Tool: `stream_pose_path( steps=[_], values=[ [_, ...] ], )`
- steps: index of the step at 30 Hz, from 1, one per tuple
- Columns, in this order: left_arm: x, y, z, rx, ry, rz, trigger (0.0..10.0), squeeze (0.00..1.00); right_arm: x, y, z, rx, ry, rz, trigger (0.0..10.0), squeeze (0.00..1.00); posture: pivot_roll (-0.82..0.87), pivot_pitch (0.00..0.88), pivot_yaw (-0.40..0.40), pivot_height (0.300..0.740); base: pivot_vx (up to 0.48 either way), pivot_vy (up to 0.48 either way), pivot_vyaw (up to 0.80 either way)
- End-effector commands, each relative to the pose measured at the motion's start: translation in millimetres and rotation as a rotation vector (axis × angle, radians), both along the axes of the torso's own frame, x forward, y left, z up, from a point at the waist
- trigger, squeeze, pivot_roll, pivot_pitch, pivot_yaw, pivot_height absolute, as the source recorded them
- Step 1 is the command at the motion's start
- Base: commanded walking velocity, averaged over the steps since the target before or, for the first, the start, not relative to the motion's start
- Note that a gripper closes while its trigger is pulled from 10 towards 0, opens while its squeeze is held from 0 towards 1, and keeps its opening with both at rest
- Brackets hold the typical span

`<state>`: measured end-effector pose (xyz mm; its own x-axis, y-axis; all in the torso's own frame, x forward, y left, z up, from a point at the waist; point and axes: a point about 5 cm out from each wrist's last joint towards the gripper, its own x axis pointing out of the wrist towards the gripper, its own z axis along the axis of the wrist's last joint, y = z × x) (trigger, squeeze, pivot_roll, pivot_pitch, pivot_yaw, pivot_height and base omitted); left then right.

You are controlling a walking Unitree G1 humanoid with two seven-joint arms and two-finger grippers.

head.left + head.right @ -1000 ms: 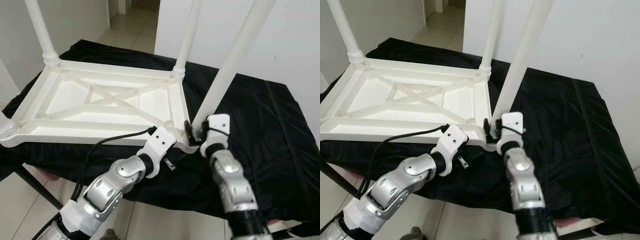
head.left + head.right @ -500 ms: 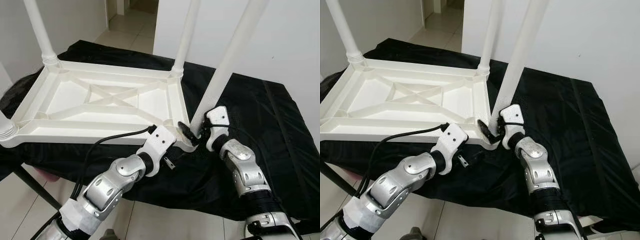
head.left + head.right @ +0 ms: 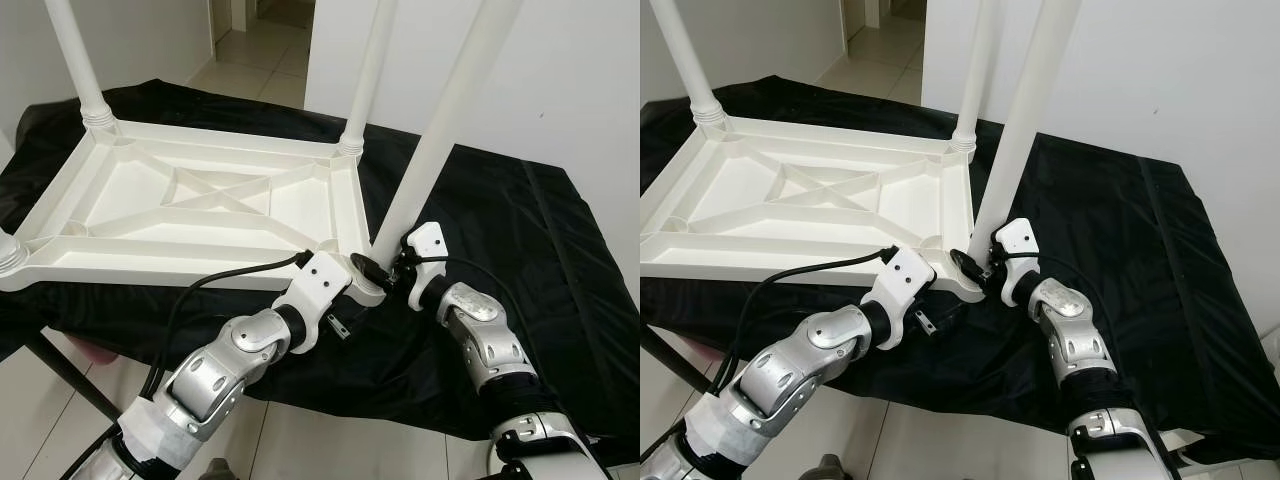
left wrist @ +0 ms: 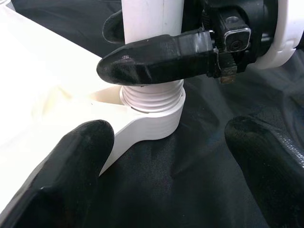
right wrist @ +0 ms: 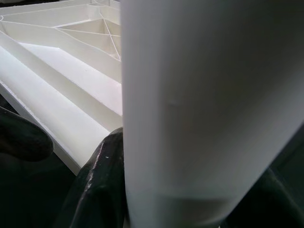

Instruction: Building children table

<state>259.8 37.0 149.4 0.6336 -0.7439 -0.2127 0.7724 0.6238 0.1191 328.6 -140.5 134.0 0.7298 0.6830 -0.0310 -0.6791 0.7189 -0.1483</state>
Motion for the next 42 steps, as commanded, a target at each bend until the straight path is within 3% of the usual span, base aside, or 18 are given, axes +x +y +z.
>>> stream_pose_path(
  steps=[1,6,14,15,17,18,22,29,30,31,37,38,42],
  values=[
    [-7.4,-5.4,2,-0.008,0.028,-0.145,10.0,0.00,0.0,0.8,-5,-0.033,0.017,0.016,0.0,0.00,0.16,0.013,-0.109,0.740,0.000,0.000,0.00],
    [-9.3,-6.3,1,-0.008,0.029,-0.157,10.0,0.00,-0.7,-3.5,-5,-0.002,0.024,-0.109,0.0,0.00,0.16,0.009,-0.111,0.740,0.000,0.000,0.00],
    [-11.4,-7.7,1,-0.008,0.032,-0.167,10.0,0.00,-11.6,2.9,-9,0.087,0.042,-0.285,0.0,0.00,0.15,0.006,-0.113,0.740,0.000,0.000,0.00],
    [-12.0,-9.0,0,-0.008,0.034,-0.173,10.0,0.00,-17.4,3.1,-10,0.096,0.025,-0.436,0.0,0.00,0.15,0.006,-0.112,0.740,0.000,0.000,0.00],
    [-12.0,-9.0,0,-0.008,0.034,-0.173,10.0,0.00,-17.4,3.1,-10,0.096,0.025,-0.436,0.0,0.00,0.15,0.006,-0.112,0.740,0.000,0.000,0.00],
    [-12.6,-10.2,0,-0.008,0.035,-0.180,10.0,0.00,-23.3,2.9,-10,0.141,0.014,-0.578,0.0,0.00,0.14,0.003,-0.112,0.740,0.000,0.000,0.00],
    [-12.6,-11.5,0,-0.007,0.035,-0.187,10.0,0.00,-28.3,3.6,-10,0.195,0.020,-0.702,0.0,0.00,0.14,0.000,-0.113,0.740,0.000,0.000,0.00],
    [-12.6,-12.6,-1,-0.007,0.034,-0.191,10.0,0.00,-31.4,9.6,-8,0.219,0.027,-0.706,0.0,0.00,0.14,0.000,-0.115,0.740,0.000,0.000,0.00],
    [-12.7,-12.5,-1,-0.007,0.034,-0.192,10.0,0.00,-31.5,10.1,-7,0.221,0.025,-0.698,5.4,0.00,0.14,0.000,-0.116,0.740,0.000,0.000,0.00],
    [-12.5,-12.1,-2,-0.006,0.034,-0.191,10.0,0.00,-30.9,10.1,-6,0.221,0.026,-0.694,10.0,0.00,0.14,0.000,-0.117,0.740,0.000,0.000,0.00],
    [-12.3,-10.8,-2,-0.004,0.034,-0.188,10.0,0.00,-30.0,10.7,-5,0.225,0.031,-0.692,10.0,0.00,0.14,0.000,-0.118,0.740,0.000,0.000,0.00],
    [-12.2,-10.0,-2,-0.003,0.034,-0.185,10.0,0.00,-28.7,10.3,-3,0.230,0.032,-0.686,10.0,1.00,0.15,0.000,-0.119,0.740,0.000,0.000,0.00],
    [-11.7,-9.4,-3,-0.002,0.033,-0.181,10.0,0.00,-26.0,8.7,0,0.231,0.024,-0.659,10.0,1.00,0.15,0.000,-0.122,0.740,0.000,0.000,0.00]
  ],
)
